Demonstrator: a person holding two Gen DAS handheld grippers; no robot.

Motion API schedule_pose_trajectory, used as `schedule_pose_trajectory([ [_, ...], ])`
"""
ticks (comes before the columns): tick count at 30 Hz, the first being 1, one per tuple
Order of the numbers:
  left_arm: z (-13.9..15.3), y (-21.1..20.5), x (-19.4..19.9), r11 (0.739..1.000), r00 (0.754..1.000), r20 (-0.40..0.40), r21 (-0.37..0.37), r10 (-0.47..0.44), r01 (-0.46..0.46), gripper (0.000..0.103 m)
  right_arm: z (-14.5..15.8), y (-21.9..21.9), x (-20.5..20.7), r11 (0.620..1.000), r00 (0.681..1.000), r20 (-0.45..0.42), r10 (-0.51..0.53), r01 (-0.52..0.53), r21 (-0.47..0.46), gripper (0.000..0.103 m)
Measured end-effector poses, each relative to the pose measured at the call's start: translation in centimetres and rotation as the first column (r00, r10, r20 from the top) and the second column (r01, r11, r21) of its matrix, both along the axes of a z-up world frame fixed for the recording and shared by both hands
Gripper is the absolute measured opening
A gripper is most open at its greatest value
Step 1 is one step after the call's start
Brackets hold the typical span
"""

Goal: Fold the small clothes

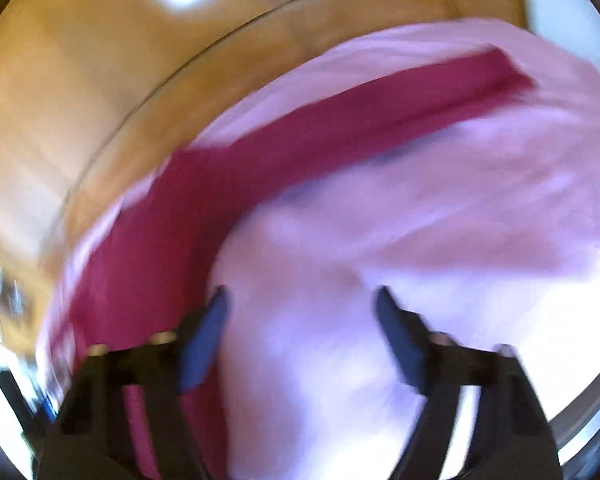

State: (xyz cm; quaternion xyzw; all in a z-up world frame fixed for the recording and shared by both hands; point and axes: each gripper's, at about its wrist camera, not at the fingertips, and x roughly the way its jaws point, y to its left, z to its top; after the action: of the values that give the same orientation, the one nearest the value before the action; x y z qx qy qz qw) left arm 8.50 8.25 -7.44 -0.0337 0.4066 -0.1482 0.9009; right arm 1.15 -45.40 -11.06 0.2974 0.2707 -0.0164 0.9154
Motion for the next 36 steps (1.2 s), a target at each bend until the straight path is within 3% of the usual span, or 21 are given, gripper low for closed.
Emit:
schedule_pose_trajectory([
  [1, -0.4, -0.7, 0.3, 1.000, 1.000, -0.009, 0.006, -0.013, 0.013, 0.011, -0.1, -2.2, 0.7, 0.997, 0.998, 0.005, -0.064, 0.064, 0.053, 0.054],
  [5, -1.7, -2.0, 0.5, 0.998, 0.998, -0.047, 0.042, -0.038, 0.040, 0.011, -0.6, -8.5, 3.2, 0.947, 0.973, 0.010, -0.229, 0.220, 0.236, 0.053],
  [10, -2.5, -1.9, 0.8, 0.999, 0.997, -0.075, 0.039, -0.030, 0.033, 0.014, -1.2, -13.2, 7.2, 0.883, 0.925, -0.038, -0.377, 0.372, 0.288, 0.049],
  [12, -2.6, -1.8, 1.0, 0.999, 0.996, -0.084, 0.034, -0.019, 0.022, 0.014, -0.9, -13.7, 8.5, 0.879, 0.916, -0.039, -0.400, 0.395, 0.268, 0.049],
  [14, -2.6, -1.9, 1.2, 0.999, 0.996, -0.090, 0.034, -0.012, 0.015, 0.014, -0.2, -14.5, 10.1, 0.883, 0.907, -0.056, -0.418, 0.420, 0.208, 0.038],
  [15, -2.6, -1.9, 1.2, 0.999, 0.996, -0.093, 0.036, -0.010, 0.013, 0.014, -0.1, -14.7, 10.3, 0.884, 0.903, -0.069, -0.424, 0.429, 0.184, 0.017],
  [16, -2.5, -1.9, 1.2, 0.999, 0.995, -0.096, 0.038, -0.010, 0.014, 0.014, 0.2, -14.8, 10.9, 0.887, 0.900, -0.087, -0.427, 0.436, 0.154, 0.006],
  [18, -2.4, -1.9, 1.4, 0.999, 0.994, -0.105, 0.037, -0.014, 0.018, 0.014, 0.5, -15.5, 11.0, 0.893, 0.901, -0.091, -0.424, 0.433, 0.125, 0.006],
  [21, -2.1, -1.7, 1.5, 1.000, 0.993, -0.114, 0.022, -0.018, 0.021, 0.014, 2.9, -14.7, 10.9, 0.910, 0.913, -0.029, -0.408, 0.409, 0.072, 0.006],
  [25, -1.6, -1.4, 1.7, 0.999, 0.993, -0.116, -0.022, -0.027, 0.024, 0.014, 7.7, -10.1, 10.4, 0.963, 0.956, 0.117, -0.269, 0.269, 0.018, 0.006],
  [28, -0.9, -1.0, 1.8, 0.998, 0.995, -0.102, -0.067, -0.025, 0.018, 0.014, 11.3, -3.6, 10.9, 0.992, 0.974, 0.210, -0.089, 0.106, -0.070, 0.006],
  [32, 0.1, -0.1, 2.1, 0.992, 0.996, -0.085, -0.127, -0.018, 0.007, 0.014, 13.4, 5.7, 12.7, 0.987, 0.962, 0.250, 0.111, -0.078, -0.140, 0.005],
  [36, 1.0, 0.4, 2.8, 0.984, 0.997, -0.074, -0.177, -0.019, 0.006, 0.014, 12.8, 16.3, 15.7, 0.944, 0.930, 0.212, 0.301, -0.260, -0.203, 0.005],
])
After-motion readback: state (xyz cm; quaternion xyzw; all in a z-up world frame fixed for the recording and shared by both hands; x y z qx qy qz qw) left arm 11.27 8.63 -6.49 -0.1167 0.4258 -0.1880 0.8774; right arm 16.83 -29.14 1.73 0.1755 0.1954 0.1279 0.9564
